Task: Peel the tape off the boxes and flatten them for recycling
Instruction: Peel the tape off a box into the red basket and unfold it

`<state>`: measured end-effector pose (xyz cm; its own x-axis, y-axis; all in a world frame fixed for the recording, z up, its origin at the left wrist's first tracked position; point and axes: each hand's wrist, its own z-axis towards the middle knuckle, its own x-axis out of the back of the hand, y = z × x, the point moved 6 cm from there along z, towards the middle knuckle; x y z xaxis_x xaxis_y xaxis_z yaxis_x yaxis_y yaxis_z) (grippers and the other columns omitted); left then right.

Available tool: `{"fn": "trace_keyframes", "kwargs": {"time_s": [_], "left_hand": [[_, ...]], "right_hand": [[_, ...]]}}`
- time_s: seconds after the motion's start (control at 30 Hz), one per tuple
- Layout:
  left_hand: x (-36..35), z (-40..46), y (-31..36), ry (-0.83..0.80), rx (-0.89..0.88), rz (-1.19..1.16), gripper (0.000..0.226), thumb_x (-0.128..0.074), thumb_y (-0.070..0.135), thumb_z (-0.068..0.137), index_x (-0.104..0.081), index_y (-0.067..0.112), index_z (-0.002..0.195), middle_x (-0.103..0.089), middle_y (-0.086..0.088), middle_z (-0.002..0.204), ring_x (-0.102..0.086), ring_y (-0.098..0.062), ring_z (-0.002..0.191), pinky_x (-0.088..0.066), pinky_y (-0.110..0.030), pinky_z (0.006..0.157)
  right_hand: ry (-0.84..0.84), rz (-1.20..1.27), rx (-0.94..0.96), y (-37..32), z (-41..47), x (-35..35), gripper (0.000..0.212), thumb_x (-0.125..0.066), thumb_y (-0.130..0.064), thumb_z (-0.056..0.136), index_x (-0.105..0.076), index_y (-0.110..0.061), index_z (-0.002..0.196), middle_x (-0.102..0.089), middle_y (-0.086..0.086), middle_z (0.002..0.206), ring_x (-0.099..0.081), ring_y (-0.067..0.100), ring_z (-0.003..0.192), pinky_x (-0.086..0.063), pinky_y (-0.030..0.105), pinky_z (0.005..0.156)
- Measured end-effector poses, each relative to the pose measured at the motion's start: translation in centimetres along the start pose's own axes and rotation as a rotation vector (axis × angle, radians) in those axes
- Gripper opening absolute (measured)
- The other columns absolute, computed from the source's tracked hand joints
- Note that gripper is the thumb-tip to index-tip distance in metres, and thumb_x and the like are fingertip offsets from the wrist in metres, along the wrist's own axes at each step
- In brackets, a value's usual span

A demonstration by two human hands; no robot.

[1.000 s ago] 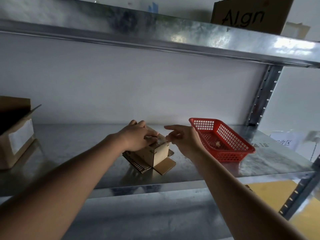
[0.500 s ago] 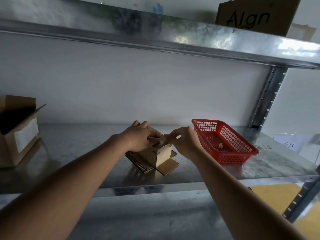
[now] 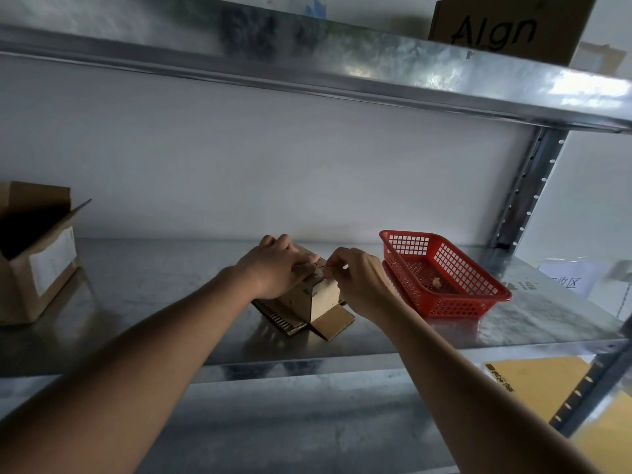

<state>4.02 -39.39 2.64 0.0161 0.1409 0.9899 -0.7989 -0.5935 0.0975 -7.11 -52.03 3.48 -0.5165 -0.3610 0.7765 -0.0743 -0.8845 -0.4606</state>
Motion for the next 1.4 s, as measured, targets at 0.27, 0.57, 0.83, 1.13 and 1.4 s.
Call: {"fn": "trace_keyframes", "kwargs": {"time_s": [0.27,0.57,0.83,1.13,1.4], "left_hand": [[-0.1,0.4,0.3,0.012,-0.026,0.013,0.045,-0.027,0.054,0.103,-0.048,0.052,0.142,-0.039,-0.002,0.137,-0.031,-0.028,0.127,-0.039,-0.044,0.104],[-0.8,0.7,-0.2,0.025,0.001,-0.096,0.046,-0.031,0.065,0.103,-0.044,0.057,0.147,-0.035,0.007,0.138,-0.025,-0.019,0.13,-0.029,-0.039,0.109],[-0.5,0.5,-0.1,0.007,0.001,-0.144,0.035,-0.035,0.062,0.102,-0.053,0.061,0.132,-0.035,0.009,0.132,-0.026,-0.02,0.125,-0.027,-0.036,0.101],[-0.7,0.4,-0.2,0.032,-0.004,-0.159,0.037,-0.032,0.058,0.101,-0.052,0.064,0.133,-0.034,0.01,0.128,-0.024,-0.017,0.118,-0.026,-0.037,0.102],[-0.8,1.4,-0.6,0.114,0.018,-0.081,0.052,-0.028,0.068,0.101,-0.046,0.054,0.147,-0.037,0.005,0.131,-0.027,-0.017,0.114,-0.031,-0.043,0.11]], "right_hand": [[-0.085,0.509,-0.013,-0.7,-1.5,-0.1,0.012,-0.068,-0.013,0.097,-0.066,-0.021,0.088,-0.071,-0.009,0.074,-0.067,0.015,0.055,-0.048,0.033,0.052],[0.081,0.479,-0.254,2.0,-1.1,1.0,0.007,-0.084,-0.024,0.086,-0.077,-0.02,0.086,-0.076,-0.004,0.075,-0.074,0.014,0.066,-0.059,0.03,0.059],[-0.039,0.011,0.053,-1.3,-0.8,0.5,0.022,-0.08,-0.043,0.086,-0.083,-0.024,0.095,-0.066,-0.008,0.081,-0.063,0.009,0.073,-0.048,0.027,0.062],[-0.091,0.029,0.144,-2.2,-0.2,0.8,0.017,-0.089,-0.027,0.077,-0.084,-0.023,0.094,-0.073,-0.001,0.088,-0.067,0.018,0.078,-0.056,0.035,0.073],[-0.044,-0.128,0.34,-2.9,-1.3,0.6,0.006,-0.074,-0.023,0.094,-0.078,-0.019,0.097,-0.071,-0.004,0.095,-0.066,0.014,0.078,-0.053,0.03,0.065]]}}
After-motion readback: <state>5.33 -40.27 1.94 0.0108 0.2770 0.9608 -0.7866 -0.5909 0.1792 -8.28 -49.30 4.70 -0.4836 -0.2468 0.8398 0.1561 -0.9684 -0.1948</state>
